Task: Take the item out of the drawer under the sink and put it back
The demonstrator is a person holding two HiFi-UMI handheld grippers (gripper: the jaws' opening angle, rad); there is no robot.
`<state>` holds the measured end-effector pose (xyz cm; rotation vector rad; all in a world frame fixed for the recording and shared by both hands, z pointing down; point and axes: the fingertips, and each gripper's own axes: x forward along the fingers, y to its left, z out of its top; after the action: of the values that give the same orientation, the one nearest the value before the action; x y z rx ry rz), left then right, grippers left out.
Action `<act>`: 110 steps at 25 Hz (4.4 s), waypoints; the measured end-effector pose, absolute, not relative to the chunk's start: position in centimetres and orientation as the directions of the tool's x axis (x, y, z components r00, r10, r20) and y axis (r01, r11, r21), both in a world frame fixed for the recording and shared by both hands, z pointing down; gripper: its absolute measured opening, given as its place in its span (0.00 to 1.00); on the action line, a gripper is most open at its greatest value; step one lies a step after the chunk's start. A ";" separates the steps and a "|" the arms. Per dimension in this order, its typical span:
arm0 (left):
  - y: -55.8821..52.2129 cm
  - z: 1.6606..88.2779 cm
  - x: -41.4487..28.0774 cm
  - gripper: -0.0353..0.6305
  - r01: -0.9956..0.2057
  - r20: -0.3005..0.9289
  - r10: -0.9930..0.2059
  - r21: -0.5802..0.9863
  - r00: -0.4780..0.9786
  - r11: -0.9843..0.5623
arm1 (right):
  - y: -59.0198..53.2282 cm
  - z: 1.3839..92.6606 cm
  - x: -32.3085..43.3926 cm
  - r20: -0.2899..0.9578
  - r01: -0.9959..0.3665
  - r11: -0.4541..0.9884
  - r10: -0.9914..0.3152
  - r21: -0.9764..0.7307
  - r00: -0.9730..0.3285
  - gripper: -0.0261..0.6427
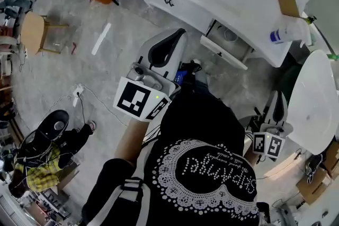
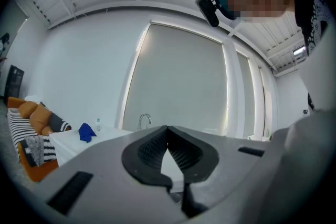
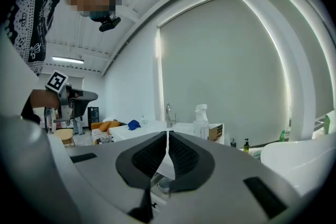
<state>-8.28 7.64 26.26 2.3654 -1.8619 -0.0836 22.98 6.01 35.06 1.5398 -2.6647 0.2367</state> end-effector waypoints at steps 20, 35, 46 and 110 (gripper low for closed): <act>7.9 26.1 -9.0 0.06 -0.967 0.052 -0.973 0.131 0.225 -0.217 | 6.3 35.4 22.1 0.141 -0.848 0.517 -0.837 -0.115 -0.529 0.07; 7.4 25.7 -7.0 0.06 -0.960 0.040 -0.966 0.130 0.257 -0.250 | 6.8 35.8 23.4 0.142 -0.847 0.520 -0.835 -0.114 -0.532 0.07; 7.0 27.9 2.6 0.06 -0.890 0.047 -0.906 0.213 0.421 -0.402 | 6.7 35.6 23.7 0.144 -0.850 0.520 -0.837 -0.087 -0.528 0.07; 2.4 34.1 -13.1 0.06 -0.890 0.272 -0.890 0.381 0.365 -0.249 | -3.8 61.4 4.1 0.800 -0.240 0.873 -0.486 0.424 -0.353 0.10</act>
<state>-13.14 2.39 34.14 2.1614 -1.5408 0.0004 4.14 -3.79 61.39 0.5335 -1.9486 -0.2809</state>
